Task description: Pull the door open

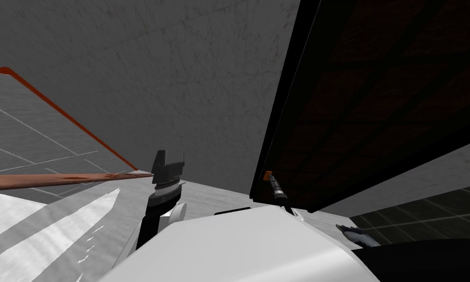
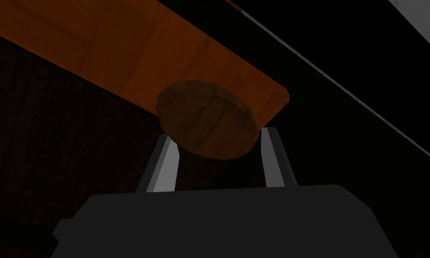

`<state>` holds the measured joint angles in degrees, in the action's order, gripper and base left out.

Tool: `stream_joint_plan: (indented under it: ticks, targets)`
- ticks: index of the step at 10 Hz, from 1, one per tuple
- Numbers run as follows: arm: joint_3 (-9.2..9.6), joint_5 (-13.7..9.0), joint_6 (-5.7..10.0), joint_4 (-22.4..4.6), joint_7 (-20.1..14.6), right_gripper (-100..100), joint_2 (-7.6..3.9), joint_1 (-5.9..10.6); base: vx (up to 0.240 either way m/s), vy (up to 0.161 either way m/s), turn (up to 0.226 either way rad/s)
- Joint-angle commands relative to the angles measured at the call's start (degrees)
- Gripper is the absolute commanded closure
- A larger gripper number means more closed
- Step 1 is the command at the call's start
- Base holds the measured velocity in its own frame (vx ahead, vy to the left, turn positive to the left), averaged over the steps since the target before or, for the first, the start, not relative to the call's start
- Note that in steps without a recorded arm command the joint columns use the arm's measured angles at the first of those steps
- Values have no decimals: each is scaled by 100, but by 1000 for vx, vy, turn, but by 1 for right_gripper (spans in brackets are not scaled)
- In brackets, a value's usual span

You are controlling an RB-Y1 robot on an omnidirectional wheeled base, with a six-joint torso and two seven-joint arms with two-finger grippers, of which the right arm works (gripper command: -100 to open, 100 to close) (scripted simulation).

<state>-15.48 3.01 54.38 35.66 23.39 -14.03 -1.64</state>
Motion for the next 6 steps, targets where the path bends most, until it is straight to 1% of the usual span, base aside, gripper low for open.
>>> stream_joint_plan:
  ticks: [1,2,3,4,6]
  targets:
    - [21,-11,-5,-47,-166,100,31,8,-31,-15,30]
    - [23,-47,-20,-41,-388,100,42,17,-35,-19,48]
    - [23,-47,-20,-41,-404,100,42,17,-29,-12,33]
    - [25,-82,-35,-36,-635,100,53,25,-34,-7,57]
    - [26,-118,-50,-31,-879,100,65,34,-56,-23,47]
